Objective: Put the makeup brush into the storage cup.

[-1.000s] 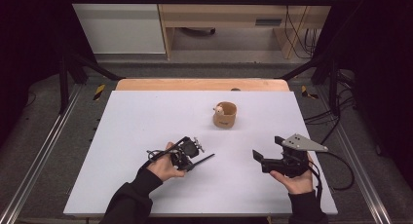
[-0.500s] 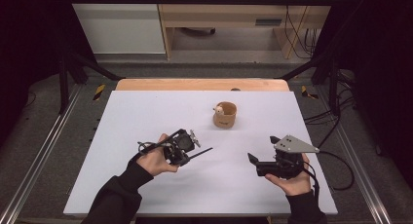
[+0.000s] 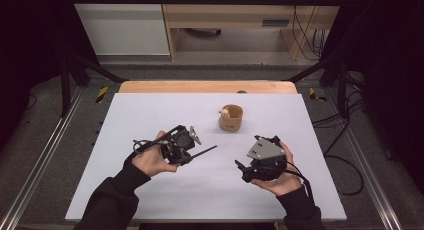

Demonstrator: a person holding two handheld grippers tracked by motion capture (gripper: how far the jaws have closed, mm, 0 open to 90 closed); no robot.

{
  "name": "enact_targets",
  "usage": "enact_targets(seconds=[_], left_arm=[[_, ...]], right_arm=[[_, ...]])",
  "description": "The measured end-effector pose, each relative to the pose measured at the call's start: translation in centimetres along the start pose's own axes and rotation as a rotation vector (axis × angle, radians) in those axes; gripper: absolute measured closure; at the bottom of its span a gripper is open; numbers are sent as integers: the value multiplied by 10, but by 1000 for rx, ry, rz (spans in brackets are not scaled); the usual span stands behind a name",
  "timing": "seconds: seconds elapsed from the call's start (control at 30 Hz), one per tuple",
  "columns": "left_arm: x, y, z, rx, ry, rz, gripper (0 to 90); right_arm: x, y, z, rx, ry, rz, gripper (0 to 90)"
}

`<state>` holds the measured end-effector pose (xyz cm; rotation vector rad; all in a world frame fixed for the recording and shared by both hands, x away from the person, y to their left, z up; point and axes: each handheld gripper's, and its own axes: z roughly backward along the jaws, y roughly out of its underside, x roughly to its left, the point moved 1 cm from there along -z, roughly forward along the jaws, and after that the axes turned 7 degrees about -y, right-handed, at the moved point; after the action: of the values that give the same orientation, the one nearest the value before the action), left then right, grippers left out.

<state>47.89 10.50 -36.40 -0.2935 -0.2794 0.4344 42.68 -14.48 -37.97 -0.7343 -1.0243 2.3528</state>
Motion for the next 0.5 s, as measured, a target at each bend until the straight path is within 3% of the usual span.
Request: enact_targets(seconds=[0.2, 0.43, 0.5], left_arm=[[-2, -10, 3, 11, 27, -24, 823], [-12, -34, 10, 3, 31, -51, 823], [-15, -41, 11, 9, 32, -66, 823]], right_arm=[[7, -4, -4, -5, -6, 88, 128], [12, 1, -1, -16, -24, 164, 167], [14, 1, -2, -15, -26, 208, 191]])
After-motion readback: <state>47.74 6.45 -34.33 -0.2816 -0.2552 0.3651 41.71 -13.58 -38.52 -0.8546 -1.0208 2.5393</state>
